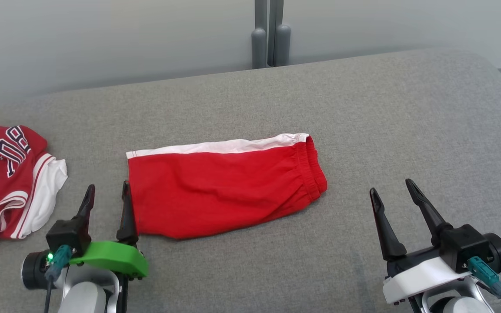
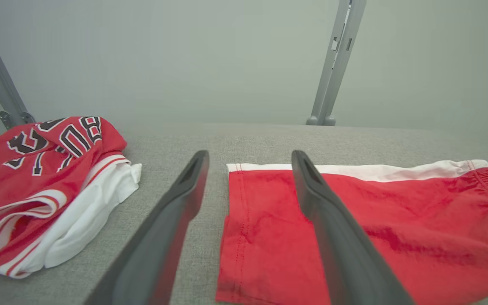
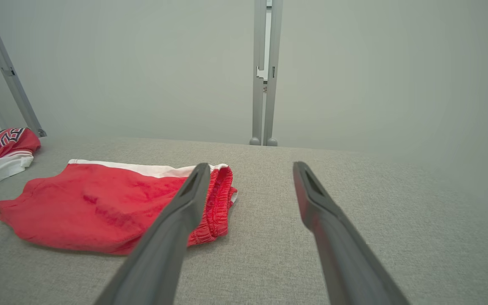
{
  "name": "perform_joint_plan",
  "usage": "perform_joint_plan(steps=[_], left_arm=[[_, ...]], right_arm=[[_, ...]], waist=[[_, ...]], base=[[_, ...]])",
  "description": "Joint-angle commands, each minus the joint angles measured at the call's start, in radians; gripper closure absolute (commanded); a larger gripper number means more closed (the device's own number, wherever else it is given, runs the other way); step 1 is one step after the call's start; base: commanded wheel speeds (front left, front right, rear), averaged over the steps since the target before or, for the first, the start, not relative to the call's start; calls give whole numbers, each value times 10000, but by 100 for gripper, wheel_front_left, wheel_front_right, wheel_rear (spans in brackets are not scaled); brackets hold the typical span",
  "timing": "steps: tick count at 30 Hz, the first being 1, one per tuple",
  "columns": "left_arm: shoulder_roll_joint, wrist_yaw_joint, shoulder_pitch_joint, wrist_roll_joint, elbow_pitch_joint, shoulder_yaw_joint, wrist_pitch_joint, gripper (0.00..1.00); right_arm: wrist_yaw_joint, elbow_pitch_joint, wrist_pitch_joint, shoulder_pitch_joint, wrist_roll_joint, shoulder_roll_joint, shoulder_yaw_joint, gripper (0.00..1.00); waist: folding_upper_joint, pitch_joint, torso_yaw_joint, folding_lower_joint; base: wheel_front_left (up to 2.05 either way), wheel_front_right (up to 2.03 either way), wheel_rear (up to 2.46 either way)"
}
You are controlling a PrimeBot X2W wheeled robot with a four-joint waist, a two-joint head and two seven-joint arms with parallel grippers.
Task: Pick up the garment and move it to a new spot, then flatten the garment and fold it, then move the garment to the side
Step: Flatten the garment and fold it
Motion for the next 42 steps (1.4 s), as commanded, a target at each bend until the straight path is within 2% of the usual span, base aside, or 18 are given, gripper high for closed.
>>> perform_joint_plan(steps=[1, 4, 13, 17, 26, 32, 38, 42], left_arm=[[-63, 101, 352, 247, -339, 158, -1, 0], [-282, 195, 1088, 607, -975, 375, -2, 0], [-636, -352, 2373, 1156, -2231, 375, -2, 0], [-592, -458, 2849, 1583, -2483, 206, -1, 0], [-294, -455, 3641, 1700, -2455, 362, -1, 0], [-155, -539, 3606, 1539, -2402, 474, -1, 0], [-197, -509, 3315, 1534, -2302, 375, 18, 0], [-207, -376, 3276, 1703, -2365, 268, 14, 0]], right_arm=[[-3, 47, -41, 136, -5, -3, -90, 0], [-5, 158, -28, 288, 79, -2, -242, 0], [-5, 652, 176, 469, 526, -3, -636, 0], [-5, 1000, 288, 493, 693, 0, -873, 0], [-3, 1608, 728, 143, 888, -2, -943, 0], [-5, 1870, 841, 112, 1000, -5, -1008, 0], [-5, 2011, 816, -19, 997, -5, -1104, 0], [-5, 2220, 1392, -277, 955, -3, -1010, 0]], waist=[[-1, -340, 178, 0], [-1, -659, 352, 0], [-1, -1118, 834, 0], [-1, -1269, 1142, 0], [-1, -1436, 1736, 0], [-1, -1441, 1867, 0], [-1, -1367, 1715, 0], [-1, -1279, 1572, 0]], base=[[0, 0, 0], [0, 0, 0], [0, 0, 0], [0, 0, 0], [0, 0, 0], [0, 0, 0], [0, 0, 0], [0, 0, 0]])
